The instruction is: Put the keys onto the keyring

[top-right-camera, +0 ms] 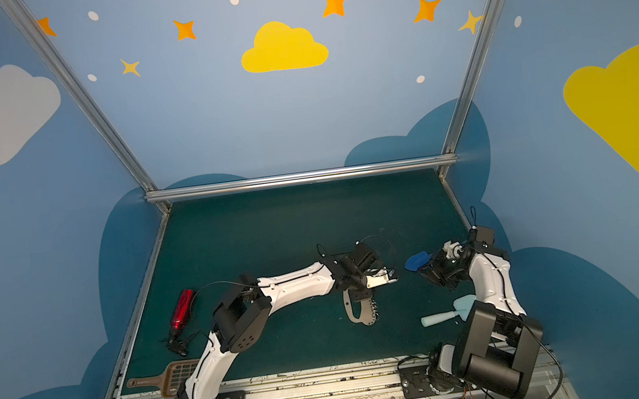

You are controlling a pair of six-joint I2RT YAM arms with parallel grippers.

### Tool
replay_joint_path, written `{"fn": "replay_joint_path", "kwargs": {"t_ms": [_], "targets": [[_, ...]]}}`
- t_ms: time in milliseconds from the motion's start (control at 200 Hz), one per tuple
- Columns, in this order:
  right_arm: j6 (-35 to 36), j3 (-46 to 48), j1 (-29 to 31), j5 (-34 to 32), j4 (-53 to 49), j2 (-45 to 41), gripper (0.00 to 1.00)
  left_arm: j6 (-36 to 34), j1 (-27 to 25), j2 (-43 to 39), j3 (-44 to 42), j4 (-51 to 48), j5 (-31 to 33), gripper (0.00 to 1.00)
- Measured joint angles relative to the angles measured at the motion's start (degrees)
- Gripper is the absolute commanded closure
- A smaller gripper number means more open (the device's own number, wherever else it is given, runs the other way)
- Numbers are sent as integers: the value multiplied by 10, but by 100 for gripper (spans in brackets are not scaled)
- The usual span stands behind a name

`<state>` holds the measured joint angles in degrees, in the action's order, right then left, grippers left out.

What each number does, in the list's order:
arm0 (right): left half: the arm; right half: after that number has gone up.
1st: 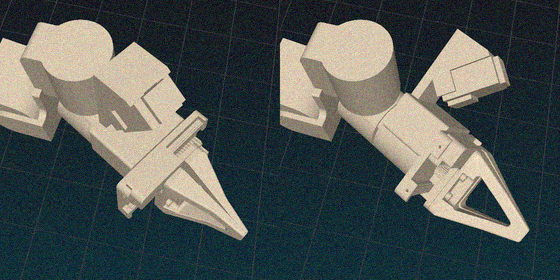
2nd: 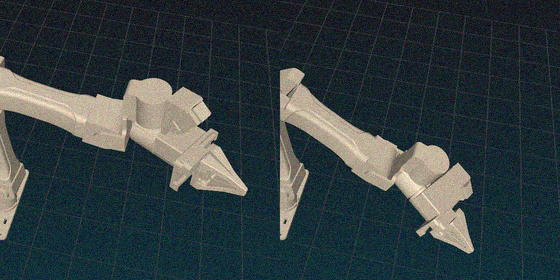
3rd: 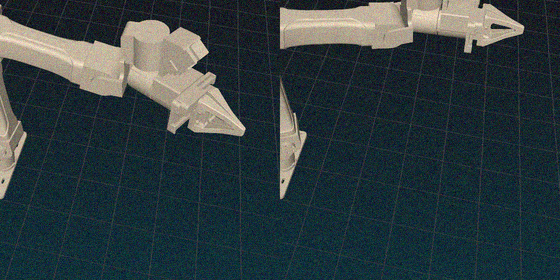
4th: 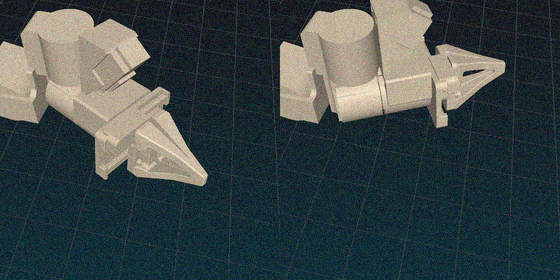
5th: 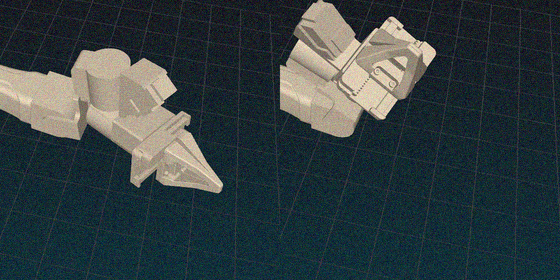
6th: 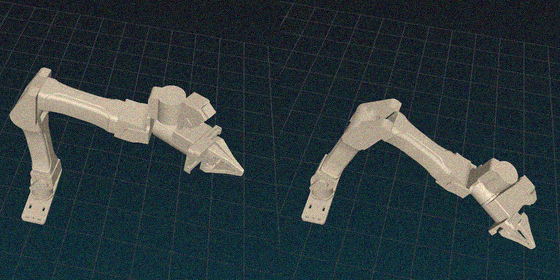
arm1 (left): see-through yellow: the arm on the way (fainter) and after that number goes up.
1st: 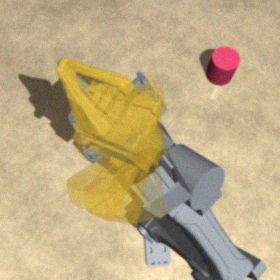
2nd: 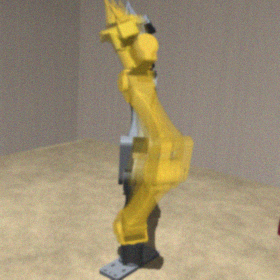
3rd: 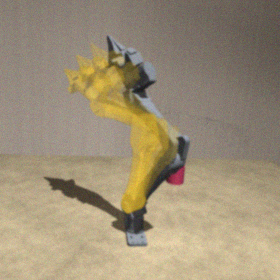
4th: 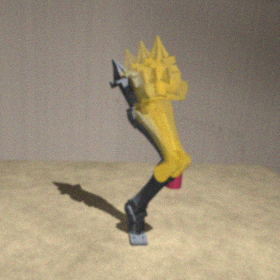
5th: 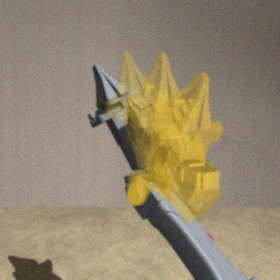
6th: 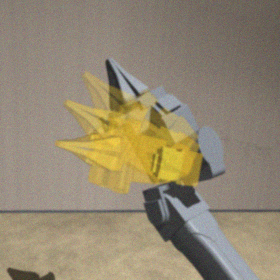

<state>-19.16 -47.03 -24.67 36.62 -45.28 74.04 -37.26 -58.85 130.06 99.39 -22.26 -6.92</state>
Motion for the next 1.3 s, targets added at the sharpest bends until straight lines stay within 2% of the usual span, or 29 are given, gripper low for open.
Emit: {"fn": "replay_joint_path", "kwargs": {"t_ms": [250,666,846,941,1056,1302], "targets": [[0,0,0,1,0,0,82,-3,0,8,5,-7,2,69],[1,0,0,1,0,0,85,-2,-1,21,20,-6,23,96],[1,0,0,4,1,0,86,2,1,9,10,3,19,96],[2,0,3,13,6,0,86,14,7,-23,-24,10,-2,96],[5,0,18,28,20,-6,86,33,21,-104,-84,26,-58,96],[29,0,95,55,50,-39,85,65,58,-274,-206,133,-190,96]]}}
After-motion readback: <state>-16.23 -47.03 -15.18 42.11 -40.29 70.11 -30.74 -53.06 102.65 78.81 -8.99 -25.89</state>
